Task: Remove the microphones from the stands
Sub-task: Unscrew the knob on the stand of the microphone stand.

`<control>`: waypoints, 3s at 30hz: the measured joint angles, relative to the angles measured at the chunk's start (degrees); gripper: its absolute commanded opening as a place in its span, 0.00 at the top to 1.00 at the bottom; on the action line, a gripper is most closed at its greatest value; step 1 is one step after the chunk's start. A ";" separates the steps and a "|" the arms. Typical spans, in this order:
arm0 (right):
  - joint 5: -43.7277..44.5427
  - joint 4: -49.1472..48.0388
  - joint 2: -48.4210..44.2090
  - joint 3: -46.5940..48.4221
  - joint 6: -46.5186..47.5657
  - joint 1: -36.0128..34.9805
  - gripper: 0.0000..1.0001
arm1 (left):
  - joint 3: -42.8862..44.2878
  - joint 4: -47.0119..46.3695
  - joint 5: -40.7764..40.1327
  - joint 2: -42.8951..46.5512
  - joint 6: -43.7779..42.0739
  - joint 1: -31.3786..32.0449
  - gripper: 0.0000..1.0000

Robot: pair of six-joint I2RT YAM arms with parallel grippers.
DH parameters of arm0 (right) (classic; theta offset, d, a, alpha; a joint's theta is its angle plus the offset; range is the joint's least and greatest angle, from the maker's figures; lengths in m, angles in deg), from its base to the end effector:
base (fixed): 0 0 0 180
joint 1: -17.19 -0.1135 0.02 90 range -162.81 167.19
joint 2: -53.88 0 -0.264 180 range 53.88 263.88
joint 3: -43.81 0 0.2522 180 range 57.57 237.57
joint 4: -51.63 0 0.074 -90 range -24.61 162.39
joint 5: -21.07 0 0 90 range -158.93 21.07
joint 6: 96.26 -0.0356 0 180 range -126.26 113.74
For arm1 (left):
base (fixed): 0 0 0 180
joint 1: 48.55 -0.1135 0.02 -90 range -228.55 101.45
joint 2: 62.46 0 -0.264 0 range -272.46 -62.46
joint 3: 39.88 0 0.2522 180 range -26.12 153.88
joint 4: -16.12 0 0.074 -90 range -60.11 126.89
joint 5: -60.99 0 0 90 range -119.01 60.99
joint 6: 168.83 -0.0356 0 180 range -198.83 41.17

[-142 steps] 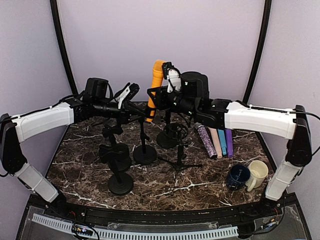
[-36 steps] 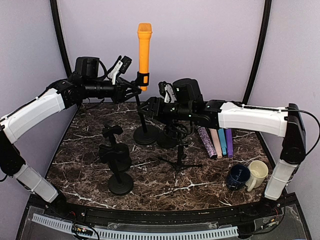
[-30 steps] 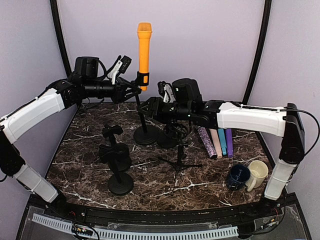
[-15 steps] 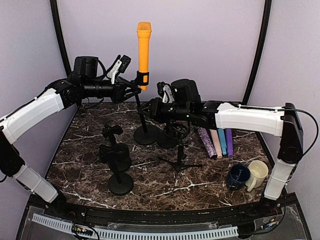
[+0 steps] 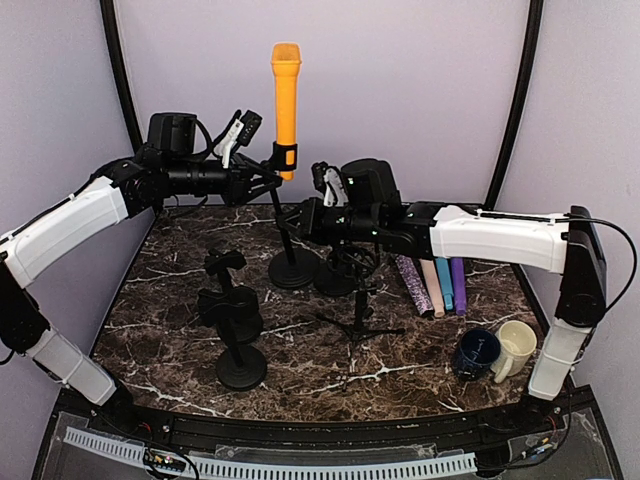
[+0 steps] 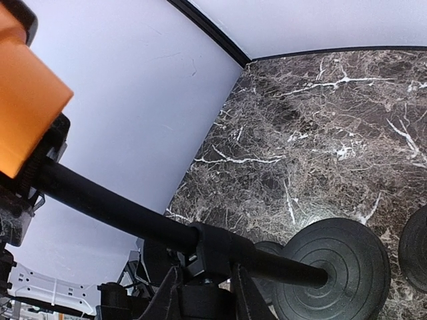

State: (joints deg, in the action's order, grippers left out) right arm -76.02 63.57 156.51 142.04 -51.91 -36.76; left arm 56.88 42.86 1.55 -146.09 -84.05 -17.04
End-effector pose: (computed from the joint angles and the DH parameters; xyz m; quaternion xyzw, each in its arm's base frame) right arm 0.2519 0.3536 0.3210 -0.0948 0.7941 0.4889 0.3484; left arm 0.2787 -0.1921 0.4085 0.3935 0.6682 -0.3373 0.5338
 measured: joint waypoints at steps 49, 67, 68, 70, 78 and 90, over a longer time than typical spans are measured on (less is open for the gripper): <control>31.10 0.07 -16.90 -13.60 39.80 -9.73 0.16 | 0.50 -0.50 -0.24 -2.51 4.09 0.15 1.00; 7.08 -4.09 -9.77 -11.54 -14.78 -2.14 0.32 | -2.60 -8.22 -3.48 1.25 5.51 0.15 1.00; 6.73 -4.17 -9.27 -11.37 -16.44 -2.14 0.33 | -2.60 -8.26 -3.50 1.25 5.57 0.15 1.00; 6.51 -4.52 -8.33 -10.67 -18.88 -2.14 0.34 | -2.60 -8.26 -3.50 1.25 5.75 0.15 1.00; 7.04 -5.95 -6.78 -8.76 -23.78 -2.12 0.42 | -2.62 -8.24 -3.45 1.25 5.95 0.15 1.00; 8.46 -7.30 -4.17 -7.43 -25.66 -1.97 0.56 | -2.71 -8.28 -3.30 1.25 5.99 0.15 1.00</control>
State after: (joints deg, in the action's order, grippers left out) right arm -67.56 56.27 152.34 134.61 -77.57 -38.73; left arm 54.17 34.57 -1.75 -144.85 -78.06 -16.89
